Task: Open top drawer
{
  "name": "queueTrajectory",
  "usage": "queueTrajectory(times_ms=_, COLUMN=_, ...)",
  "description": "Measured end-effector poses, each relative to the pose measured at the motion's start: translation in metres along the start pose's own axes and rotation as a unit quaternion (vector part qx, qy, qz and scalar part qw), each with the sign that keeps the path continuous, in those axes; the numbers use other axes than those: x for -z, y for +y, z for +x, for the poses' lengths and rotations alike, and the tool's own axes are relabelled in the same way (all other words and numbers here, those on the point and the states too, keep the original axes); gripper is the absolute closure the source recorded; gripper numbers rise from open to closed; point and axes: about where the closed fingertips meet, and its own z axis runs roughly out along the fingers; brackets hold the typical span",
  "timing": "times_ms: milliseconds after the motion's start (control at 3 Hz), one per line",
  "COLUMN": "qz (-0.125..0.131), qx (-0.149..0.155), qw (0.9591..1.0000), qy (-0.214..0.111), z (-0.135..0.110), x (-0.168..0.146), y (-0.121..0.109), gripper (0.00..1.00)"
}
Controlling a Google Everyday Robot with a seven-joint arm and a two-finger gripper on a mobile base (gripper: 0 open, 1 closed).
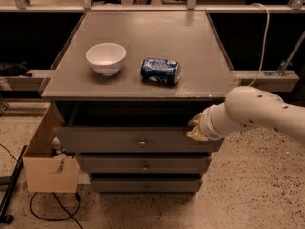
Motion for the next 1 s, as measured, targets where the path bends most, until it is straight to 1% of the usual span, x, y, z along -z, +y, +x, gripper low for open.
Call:
queueTrajectory(times_ms=667, qz=0.000, qx=0.000, qw=1.0000, qy=0.000, z=0.0000, x=0.0000, y=0.0000, gripper=0.38)
queueTrajectory(times_ms=1000, qz=0.000, qx=0.000, qw=1.0000, qy=0.000, z=0.0000, x=0.0000, y=0.0000, gripper=0.10)
